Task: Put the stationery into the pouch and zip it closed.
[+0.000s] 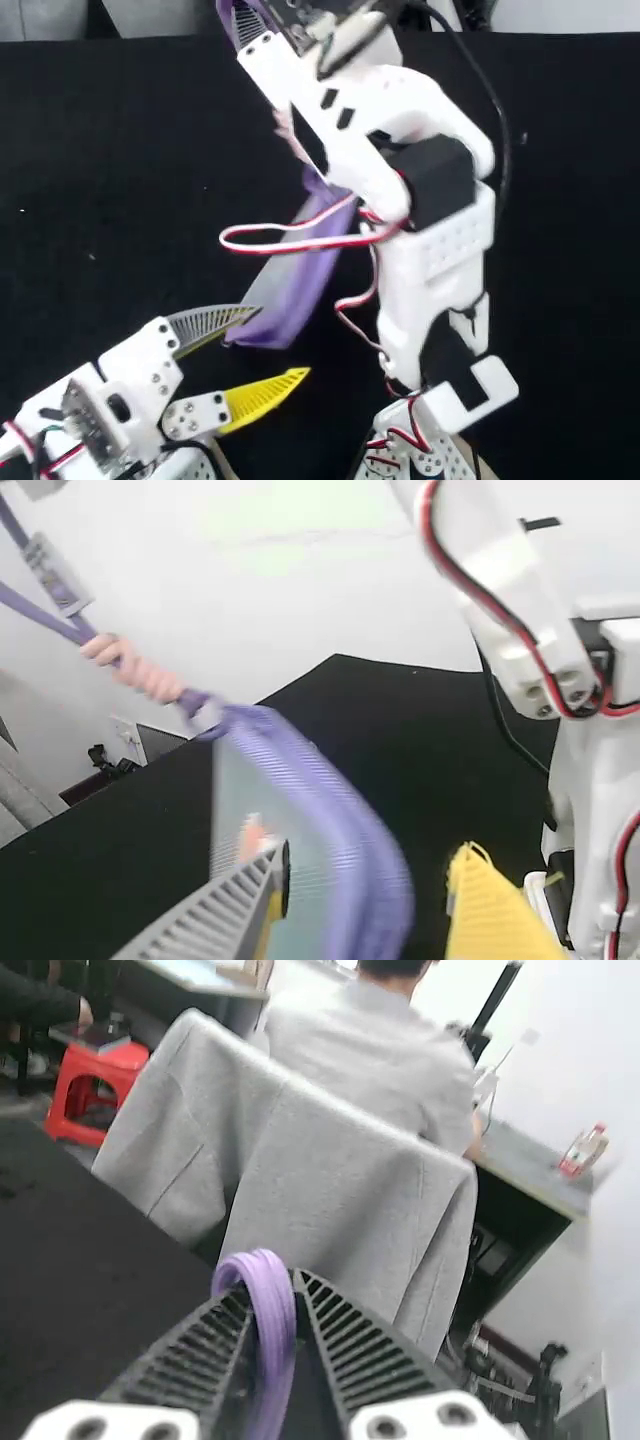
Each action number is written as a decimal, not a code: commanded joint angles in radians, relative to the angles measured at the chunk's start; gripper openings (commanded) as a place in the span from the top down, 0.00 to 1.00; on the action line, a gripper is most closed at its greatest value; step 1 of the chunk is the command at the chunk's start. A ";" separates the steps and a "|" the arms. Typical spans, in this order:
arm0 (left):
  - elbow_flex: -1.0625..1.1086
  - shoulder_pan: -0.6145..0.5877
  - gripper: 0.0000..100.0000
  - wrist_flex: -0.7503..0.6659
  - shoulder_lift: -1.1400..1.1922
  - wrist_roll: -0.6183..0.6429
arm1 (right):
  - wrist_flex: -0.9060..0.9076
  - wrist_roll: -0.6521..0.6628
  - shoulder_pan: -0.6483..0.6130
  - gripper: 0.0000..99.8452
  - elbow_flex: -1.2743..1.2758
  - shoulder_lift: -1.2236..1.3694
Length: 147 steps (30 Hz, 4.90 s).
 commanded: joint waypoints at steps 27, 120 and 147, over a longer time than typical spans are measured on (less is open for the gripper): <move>0.461 -0.308 0.73 -0.367 -0.002 0.006 | -0.063 0.011 -0.160 0.99 -0.013 0.031; 0.047 -1.081 0.66 -0.153 -0.002 0.319 | 0.161 -0.015 0.334 0.76 -0.282 0.392; 0.133 -1.090 0.66 0.080 -0.002 0.310 | 0.542 0.511 0.244 0.61 0.160 0.306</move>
